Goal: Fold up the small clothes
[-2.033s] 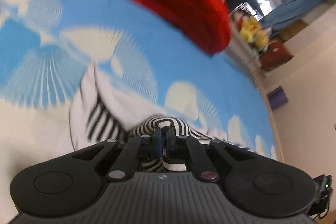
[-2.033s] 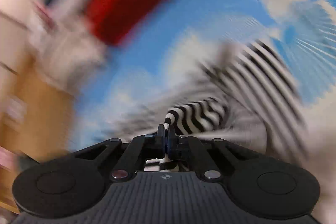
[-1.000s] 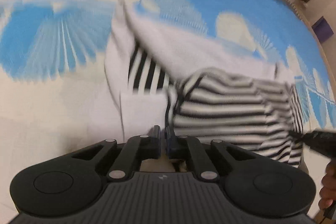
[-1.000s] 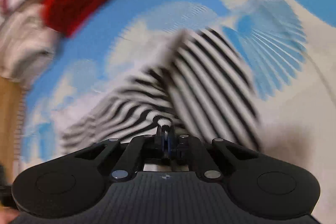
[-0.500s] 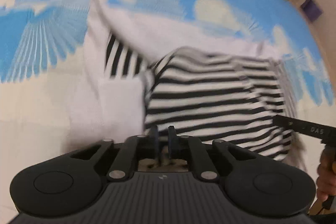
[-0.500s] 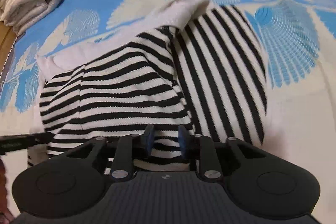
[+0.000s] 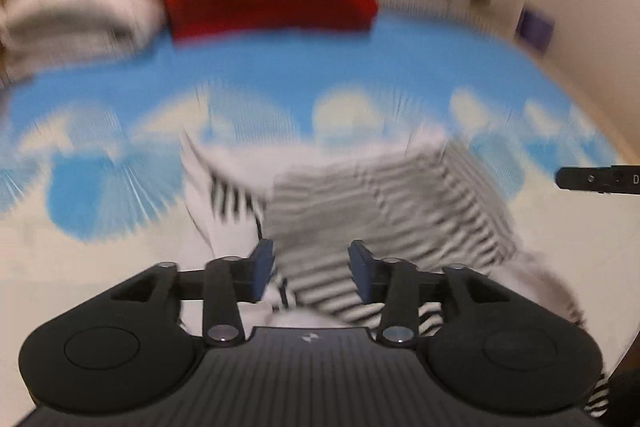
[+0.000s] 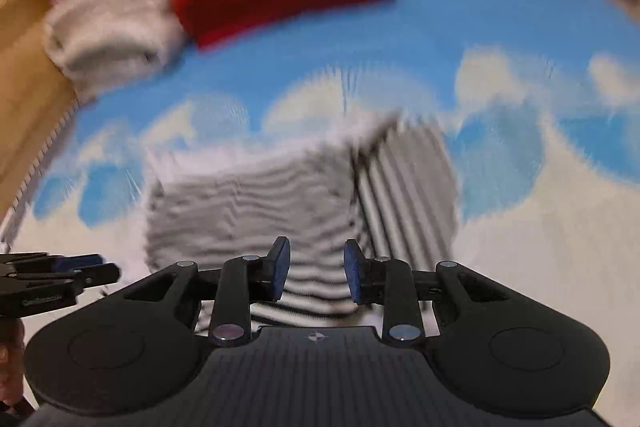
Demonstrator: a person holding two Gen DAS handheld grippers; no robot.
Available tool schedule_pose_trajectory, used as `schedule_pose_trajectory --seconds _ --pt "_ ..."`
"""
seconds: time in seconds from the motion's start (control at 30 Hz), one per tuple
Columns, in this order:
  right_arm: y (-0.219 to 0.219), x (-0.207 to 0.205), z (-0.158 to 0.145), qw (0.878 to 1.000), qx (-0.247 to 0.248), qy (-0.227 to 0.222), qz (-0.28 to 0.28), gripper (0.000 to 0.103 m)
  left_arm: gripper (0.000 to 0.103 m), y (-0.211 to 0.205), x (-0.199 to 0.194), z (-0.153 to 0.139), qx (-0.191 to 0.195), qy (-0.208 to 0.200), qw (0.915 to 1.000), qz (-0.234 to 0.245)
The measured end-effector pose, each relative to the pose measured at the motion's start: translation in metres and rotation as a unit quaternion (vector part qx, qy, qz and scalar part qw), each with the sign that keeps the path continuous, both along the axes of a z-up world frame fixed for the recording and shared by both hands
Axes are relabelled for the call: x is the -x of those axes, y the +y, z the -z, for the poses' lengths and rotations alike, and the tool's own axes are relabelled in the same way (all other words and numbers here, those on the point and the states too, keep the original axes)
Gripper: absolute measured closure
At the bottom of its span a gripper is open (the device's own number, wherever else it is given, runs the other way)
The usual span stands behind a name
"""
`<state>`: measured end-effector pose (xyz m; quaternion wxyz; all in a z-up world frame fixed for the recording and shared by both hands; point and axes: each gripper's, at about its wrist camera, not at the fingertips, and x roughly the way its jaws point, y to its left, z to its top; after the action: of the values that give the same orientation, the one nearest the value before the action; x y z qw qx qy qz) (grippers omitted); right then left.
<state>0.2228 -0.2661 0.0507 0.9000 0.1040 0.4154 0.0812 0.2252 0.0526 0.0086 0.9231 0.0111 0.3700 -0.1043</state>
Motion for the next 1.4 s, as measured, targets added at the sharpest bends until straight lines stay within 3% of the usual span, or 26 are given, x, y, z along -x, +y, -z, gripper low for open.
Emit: schedule_pose_trajectory --seconds 0.07,0.17,0.27,0.33,0.47,0.53,0.6,0.63,0.7,0.77,0.8,0.87,1.03,1.1,1.23,1.3,1.33,1.37,1.4 --pt "-0.012 0.032 -0.036 0.999 -0.008 -0.047 0.019 0.070 0.038 0.002 0.040 -0.030 0.010 -0.051 0.9986 -0.004" --pt "-0.032 0.080 -0.062 0.995 -0.025 -0.089 0.034 0.062 0.032 -0.003 0.089 -0.053 0.016 -0.099 0.9949 -0.013" --pt "-0.048 0.137 -0.059 0.992 -0.019 -0.114 0.049 0.057 0.032 0.001 0.144 -0.057 0.009 -0.119 0.9926 -0.018" --pt "-0.058 0.165 -0.045 0.992 -0.020 -0.108 0.064 0.057 0.032 0.004 0.176 -0.047 -0.004 -0.123 0.9919 -0.033" --pt "-0.070 0.194 0.004 0.991 -0.038 -0.056 0.118 0.057 0.032 0.018 0.205 -0.012 -0.002 -0.063 0.9956 -0.070" --pt "-0.077 0.209 0.025 0.991 -0.042 -0.026 0.128 0.057 0.029 0.024 0.200 0.015 0.005 -0.014 0.9947 -0.101" --pt "-0.077 0.208 0.048 0.990 -0.036 0.033 0.135 0.057 0.024 0.031 0.195 0.042 0.015 0.030 0.9930 -0.113" --pt "-0.078 0.207 0.055 0.989 -0.042 0.048 0.133 0.057 0.019 0.033 0.190 0.053 0.013 0.047 0.9916 -0.120" --pt "-0.074 0.201 0.066 0.989 -0.037 0.069 0.122 0.056 0.018 0.040 0.180 0.075 0.007 0.064 0.9893 -0.131" --pt "-0.073 0.197 0.075 0.987 -0.022 0.083 0.135 0.055 0.018 0.043 0.169 0.094 -0.010 0.106 0.9822 -0.155" --pt "-0.074 0.195 0.081 0.986 -0.022 0.090 0.141 0.055 0.018 0.048 0.162 0.099 0.001 0.129 0.9764 -0.173" --pt "-0.077 0.194 0.091 0.983 -0.026 0.108 0.147 0.053 0.018 0.054 0.157 0.108 0.038 0.149 0.9715 -0.180" --pt "-0.079 0.193 0.113 0.977 -0.021 0.147 0.152 0.053 0.018 0.056 0.159 0.130 0.031 0.203 0.9579 -0.201" --pt "-0.079 0.193 0.119 0.975 -0.014 0.158 0.153 0.053 0.023 0.060 0.164 0.131 0.026 0.194 0.9573 -0.213" --pt "-0.078 0.193 0.128 0.973 -0.008 0.172 0.153 0.053 0.079 0.070 0.169 0.126 0.073 0.196 0.9553 -0.208" --pt "-0.078 0.193 0.130 0.973 -0.009 0.173 0.154 0.055 0.082 0.072 0.172 0.122 0.089 0.194 0.9546 -0.208" --pt "-0.078 0.193 0.130 0.973 -0.015 0.172 0.154 0.070 0.082 0.072 0.171 0.121 0.090 0.192 0.9553 -0.206" --pt "-0.078 0.193 0.130 0.973 -0.024 0.170 0.152 0.090 0.081 0.072 0.173 0.120 0.093 0.190 0.9554 -0.206" --pt "-0.076 0.193 0.129 0.974 -0.033 0.166 0.150 0.094 0.079 0.071 0.171 0.121 0.096 0.190 0.9551 -0.206"
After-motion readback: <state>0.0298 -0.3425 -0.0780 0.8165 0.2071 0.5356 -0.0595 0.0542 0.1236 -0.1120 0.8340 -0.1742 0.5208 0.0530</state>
